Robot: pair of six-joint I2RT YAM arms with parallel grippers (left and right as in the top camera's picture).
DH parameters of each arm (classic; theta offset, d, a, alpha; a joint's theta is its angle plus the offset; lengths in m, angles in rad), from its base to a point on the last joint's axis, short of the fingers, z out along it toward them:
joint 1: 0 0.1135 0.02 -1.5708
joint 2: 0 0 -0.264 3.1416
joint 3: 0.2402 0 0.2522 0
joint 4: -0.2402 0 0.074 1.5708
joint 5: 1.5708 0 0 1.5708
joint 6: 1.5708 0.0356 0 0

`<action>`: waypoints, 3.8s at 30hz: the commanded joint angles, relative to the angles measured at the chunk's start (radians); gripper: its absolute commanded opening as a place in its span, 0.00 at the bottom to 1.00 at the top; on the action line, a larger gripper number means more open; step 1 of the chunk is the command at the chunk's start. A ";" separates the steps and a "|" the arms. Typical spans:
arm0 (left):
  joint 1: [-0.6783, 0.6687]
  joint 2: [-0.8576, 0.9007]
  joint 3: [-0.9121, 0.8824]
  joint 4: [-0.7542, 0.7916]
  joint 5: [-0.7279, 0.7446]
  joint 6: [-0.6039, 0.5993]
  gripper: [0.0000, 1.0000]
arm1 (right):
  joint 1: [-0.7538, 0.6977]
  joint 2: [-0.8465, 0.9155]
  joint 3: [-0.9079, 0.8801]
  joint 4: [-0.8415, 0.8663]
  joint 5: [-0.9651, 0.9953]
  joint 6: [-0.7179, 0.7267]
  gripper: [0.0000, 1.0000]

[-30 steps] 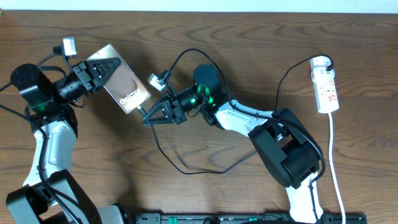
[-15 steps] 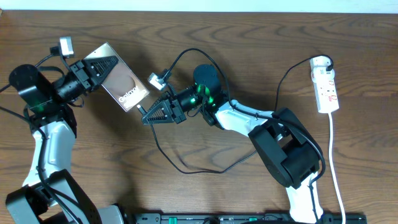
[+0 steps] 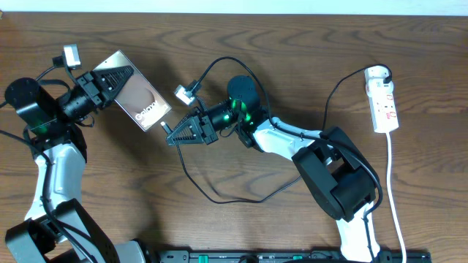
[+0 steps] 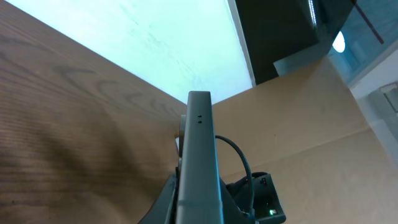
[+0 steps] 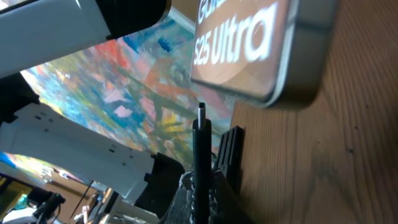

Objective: Plug charger to phone and switch on socket

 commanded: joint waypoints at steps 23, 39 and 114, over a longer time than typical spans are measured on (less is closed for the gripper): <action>0.003 -0.011 0.004 0.009 0.028 -0.025 0.07 | -0.006 -0.015 0.010 0.002 0.026 0.047 0.01; 0.003 -0.011 0.004 0.009 -0.003 -0.046 0.08 | 0.003 -0.015 0.010 0.002 0.028 0.047 0.01; -0.032 -0.011 0.004 0.010 0.100 0.004 0.08 | 0.000 -0.015 0.010 -0.003 0.031 0.064 0.01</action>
